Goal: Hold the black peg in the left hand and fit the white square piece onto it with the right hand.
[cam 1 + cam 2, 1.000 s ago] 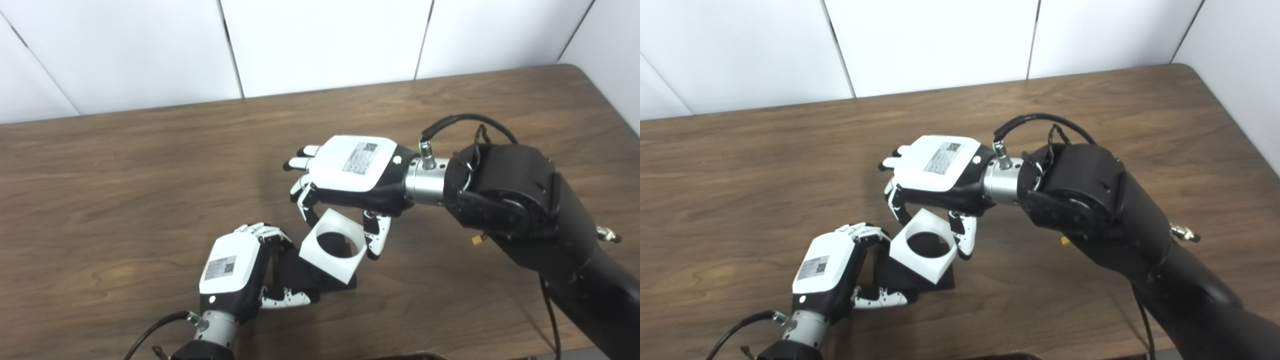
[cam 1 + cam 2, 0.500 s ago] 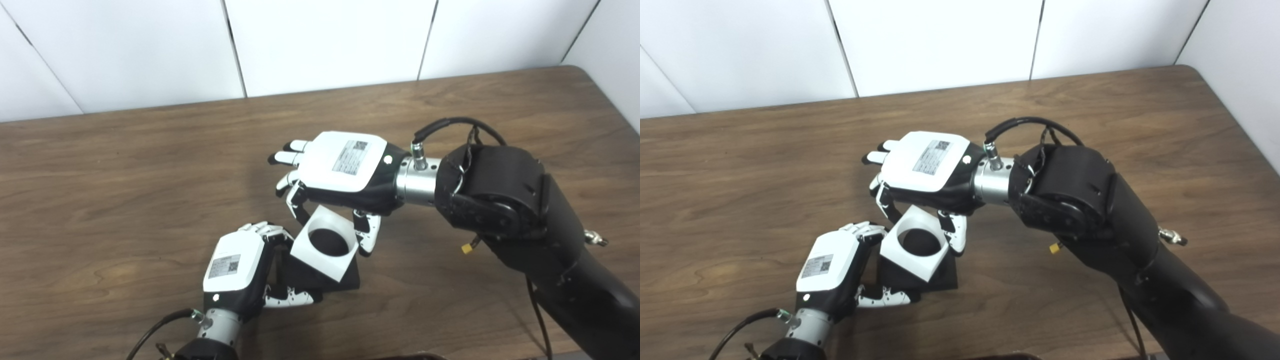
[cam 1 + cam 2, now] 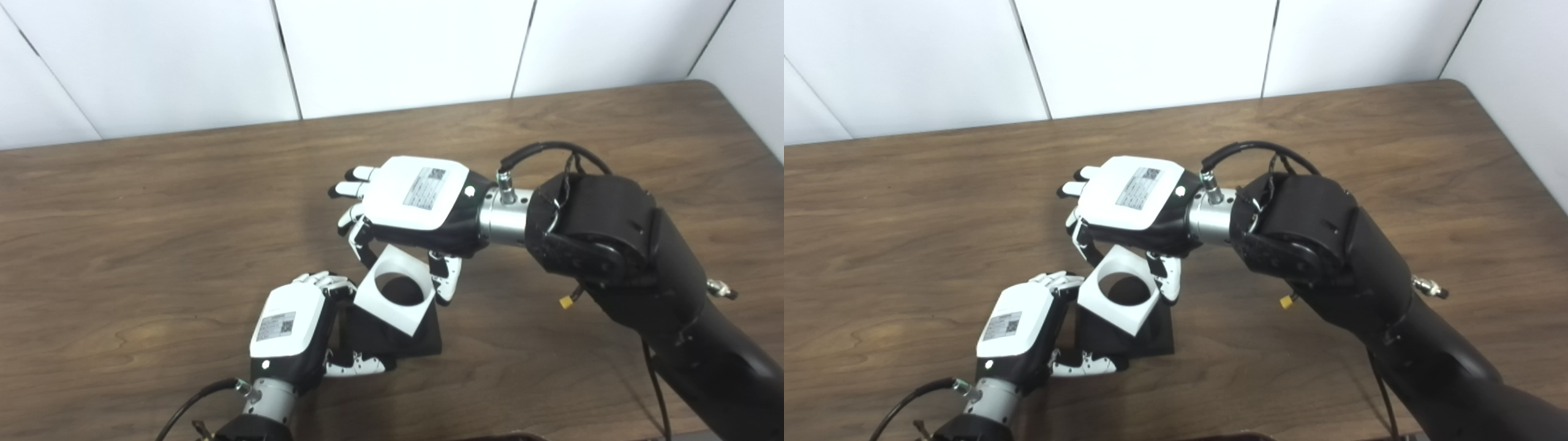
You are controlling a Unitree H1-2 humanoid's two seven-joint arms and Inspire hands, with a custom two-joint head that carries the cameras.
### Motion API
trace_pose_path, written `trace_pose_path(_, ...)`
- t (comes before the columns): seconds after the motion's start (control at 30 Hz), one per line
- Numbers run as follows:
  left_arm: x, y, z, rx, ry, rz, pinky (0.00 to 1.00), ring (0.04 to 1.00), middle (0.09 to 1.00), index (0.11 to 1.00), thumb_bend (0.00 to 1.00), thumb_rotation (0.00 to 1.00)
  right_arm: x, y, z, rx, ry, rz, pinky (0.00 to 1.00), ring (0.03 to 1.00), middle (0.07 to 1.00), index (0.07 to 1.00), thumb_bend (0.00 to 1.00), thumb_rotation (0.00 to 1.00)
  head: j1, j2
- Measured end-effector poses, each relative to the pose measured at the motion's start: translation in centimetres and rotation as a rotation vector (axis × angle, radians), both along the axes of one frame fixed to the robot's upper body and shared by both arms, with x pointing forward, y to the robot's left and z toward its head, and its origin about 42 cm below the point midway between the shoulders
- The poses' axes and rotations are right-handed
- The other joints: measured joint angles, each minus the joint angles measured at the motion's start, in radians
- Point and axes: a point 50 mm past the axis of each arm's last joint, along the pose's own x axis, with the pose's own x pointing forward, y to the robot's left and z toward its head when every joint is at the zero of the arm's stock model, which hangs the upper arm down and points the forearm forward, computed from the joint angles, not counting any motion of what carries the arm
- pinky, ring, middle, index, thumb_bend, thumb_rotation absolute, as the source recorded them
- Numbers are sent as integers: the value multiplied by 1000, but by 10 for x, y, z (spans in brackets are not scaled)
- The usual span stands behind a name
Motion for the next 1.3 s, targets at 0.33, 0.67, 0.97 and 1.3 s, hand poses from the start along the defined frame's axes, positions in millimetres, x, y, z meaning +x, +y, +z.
trace_pose_path(0.33,0,0,0,1,2,0,881,846,759,486,522,52,2,-4,-1,-29,-3,4,1000,963,815,483,525,134,2,6)
trace_pose_path(0.67,0,0,1,2,3,-1,873,841,756,486,522,51,1,-9,-3,-55,10,12,1000,942,800,482,525,135,0,12)
trace_pose_path(0.97,0,0,2,7,6,-1,879,844,758,486,522,52,1,-11,-4,-68,13,11,1000,934,795,482,525,135,8,20)
trace_pose_path(1.3,-2,0,3,7,17,-1,872,838,753,485,522,51,0,-10,-6,-57,12,5,1000,951,801,482,526,136,3,28)
